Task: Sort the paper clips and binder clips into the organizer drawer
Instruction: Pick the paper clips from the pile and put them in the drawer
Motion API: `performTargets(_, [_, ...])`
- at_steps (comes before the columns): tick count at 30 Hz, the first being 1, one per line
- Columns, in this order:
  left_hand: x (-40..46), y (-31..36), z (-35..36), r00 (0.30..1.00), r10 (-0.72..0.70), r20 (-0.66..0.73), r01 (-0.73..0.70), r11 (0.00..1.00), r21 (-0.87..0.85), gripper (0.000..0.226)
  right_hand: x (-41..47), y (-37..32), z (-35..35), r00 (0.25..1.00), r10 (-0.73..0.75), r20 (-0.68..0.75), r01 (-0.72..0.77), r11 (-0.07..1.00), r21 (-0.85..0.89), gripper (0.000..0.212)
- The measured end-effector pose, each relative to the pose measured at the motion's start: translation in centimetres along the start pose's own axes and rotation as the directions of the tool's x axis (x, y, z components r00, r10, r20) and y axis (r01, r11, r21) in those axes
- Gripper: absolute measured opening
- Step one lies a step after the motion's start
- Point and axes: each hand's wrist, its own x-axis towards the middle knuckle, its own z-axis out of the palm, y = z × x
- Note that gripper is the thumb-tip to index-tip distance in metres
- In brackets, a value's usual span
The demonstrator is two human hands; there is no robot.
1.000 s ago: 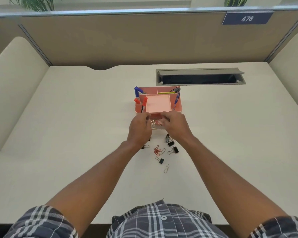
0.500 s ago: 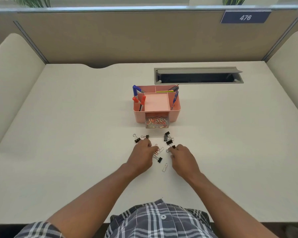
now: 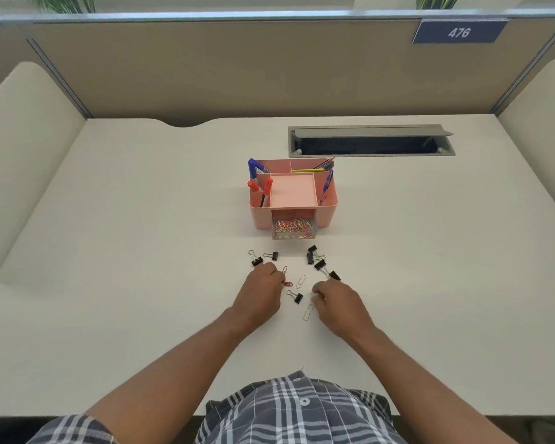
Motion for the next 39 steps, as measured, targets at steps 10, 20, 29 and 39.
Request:
performTargets(10, [-0.5,-0.2,0.0,0.998,-0.064,0.009,0.064,0.998,0.015,0.014,0.8,-0.9,1.4,0.999,-0.033,-0.042,0.031,0.999,-0.041,0.016])
performTargets(20, [-0.5,-0.3,0.0,0.996,-0.094,-0.004,0.094,0.996,0.004,0.014,3.6,-1.9,0.1,0.986,-0.167,0.004,0.166,0.979,-0.118,0.020])
performTargets(29, [-0.6,-0.1,-0.5,0.972,-0.233,0.012,0.233,0.964,-0.132,0.016,3.5,-2.1,0.4,0.985,-0.171,0.028,0.173,0.962,-0.211,0.012])
performTargets(39, [2.8,0.6,-4.4,0.941,-0.311,-0.136,0.258,0.915,-0.309,0.015,4.8,-4.6,-4.3,0.927,-0.132,-0.352,0.218,0.951,0.217,0.012])
